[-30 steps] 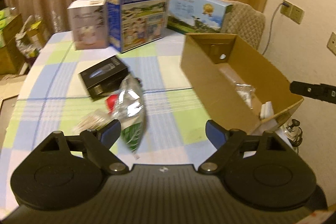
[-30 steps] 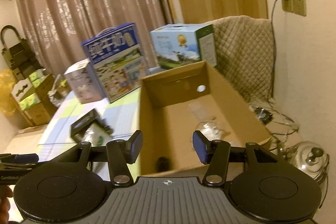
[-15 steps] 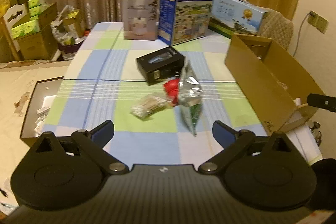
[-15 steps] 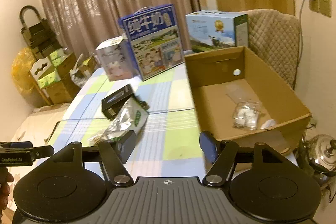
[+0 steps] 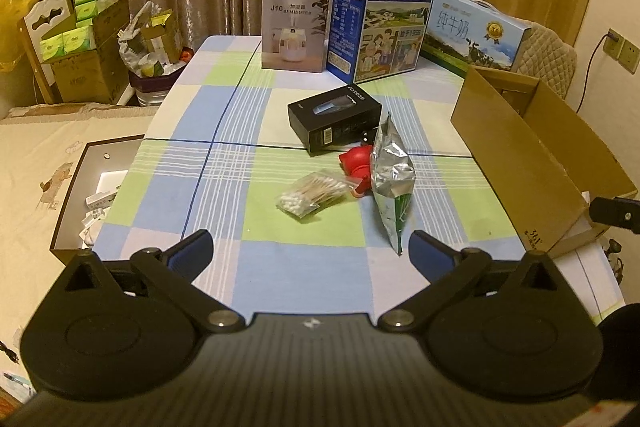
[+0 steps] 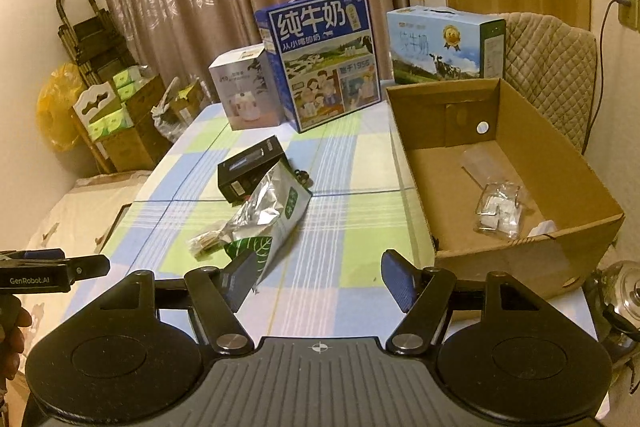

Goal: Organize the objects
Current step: 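Withdraw both tools from the box back over the table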

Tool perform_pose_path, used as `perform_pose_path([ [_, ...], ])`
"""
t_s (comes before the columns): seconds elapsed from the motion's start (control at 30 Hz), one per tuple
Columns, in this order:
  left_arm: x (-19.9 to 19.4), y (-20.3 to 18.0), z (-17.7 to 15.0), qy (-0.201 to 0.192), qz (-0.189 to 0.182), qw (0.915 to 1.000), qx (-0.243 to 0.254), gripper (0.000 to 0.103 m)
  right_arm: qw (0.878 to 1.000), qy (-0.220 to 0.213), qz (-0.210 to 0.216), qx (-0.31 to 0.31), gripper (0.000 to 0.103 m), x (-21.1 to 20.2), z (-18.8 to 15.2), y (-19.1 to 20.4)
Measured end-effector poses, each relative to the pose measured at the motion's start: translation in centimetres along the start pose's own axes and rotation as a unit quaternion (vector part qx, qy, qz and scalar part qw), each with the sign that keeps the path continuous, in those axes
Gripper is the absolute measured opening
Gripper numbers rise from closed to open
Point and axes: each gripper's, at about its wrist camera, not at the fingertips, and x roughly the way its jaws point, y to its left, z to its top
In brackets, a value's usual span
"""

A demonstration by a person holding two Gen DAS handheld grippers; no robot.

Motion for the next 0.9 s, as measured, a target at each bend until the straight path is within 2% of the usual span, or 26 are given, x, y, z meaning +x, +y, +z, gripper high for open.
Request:
perform_pose_path([
  [0.53,0.7,0.5,-0.2,0.002,-0.003,1.0,0.004,0.102,1.0,0.019,0.004,-0.014,0.066,1.5,-0.2,1.4],
  [0.9,2.5,1.3,0.6,0.009,-0.004,0.9999,0.012,0.102,0.999,0.047,0.013,-0.019,0.066,4.2,-0.1,2.4],
])
